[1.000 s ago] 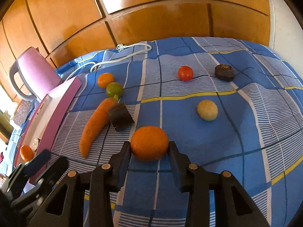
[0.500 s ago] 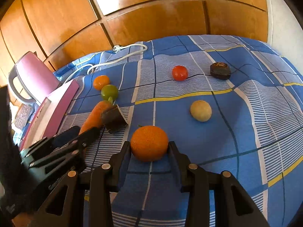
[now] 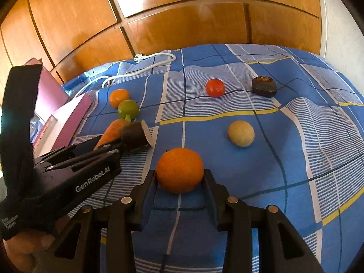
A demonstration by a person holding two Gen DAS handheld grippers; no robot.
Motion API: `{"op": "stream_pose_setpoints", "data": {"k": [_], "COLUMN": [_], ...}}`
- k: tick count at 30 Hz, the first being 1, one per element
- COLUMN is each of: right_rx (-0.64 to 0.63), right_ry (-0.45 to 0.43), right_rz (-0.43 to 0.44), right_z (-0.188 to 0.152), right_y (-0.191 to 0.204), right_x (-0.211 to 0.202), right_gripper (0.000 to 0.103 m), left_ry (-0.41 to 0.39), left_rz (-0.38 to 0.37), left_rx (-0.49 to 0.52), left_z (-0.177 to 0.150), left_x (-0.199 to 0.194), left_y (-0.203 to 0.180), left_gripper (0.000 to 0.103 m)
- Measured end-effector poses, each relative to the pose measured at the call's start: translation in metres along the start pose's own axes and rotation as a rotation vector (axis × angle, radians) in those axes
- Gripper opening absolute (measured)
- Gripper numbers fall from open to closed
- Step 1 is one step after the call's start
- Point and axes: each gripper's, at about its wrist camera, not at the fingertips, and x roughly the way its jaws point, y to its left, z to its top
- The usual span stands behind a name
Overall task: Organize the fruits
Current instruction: 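Grasp the carrot with the left gripper while the right gripper holds the mandarin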
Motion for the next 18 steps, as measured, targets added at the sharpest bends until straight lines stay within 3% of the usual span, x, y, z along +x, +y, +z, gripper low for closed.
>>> {"op": "stream_pose_setpoints", "data": {"k": [5, 12, 18], "right_rx": [0.005, -0.025, -0.067], "right_ry": [-0.003, -0.01, -0.002], "right_rz": [0.004, -0.017, 0.019], "right_z": [0.001, 0.0, -0.004], "right_y": [-0.002, 0.004, 0.015], "right_x": [-0.001, -0.002, -0.004], "right_gripper": [0.039, 0.039, 0.039], "left_ry": [-0.015, -0.073, -0.127], "left_rz": [0.012, 0.06, 0.09], "left_rx": [-0.053, 0.01, -0.02], "left_z": [-0.015, -0.059, -0.096], "left_x": [-0.013, -0.048, -0.076], "left_y": [0.01, 0.003, 0.004], "left_gripper": [0.028, 0.028, 0.028]}}
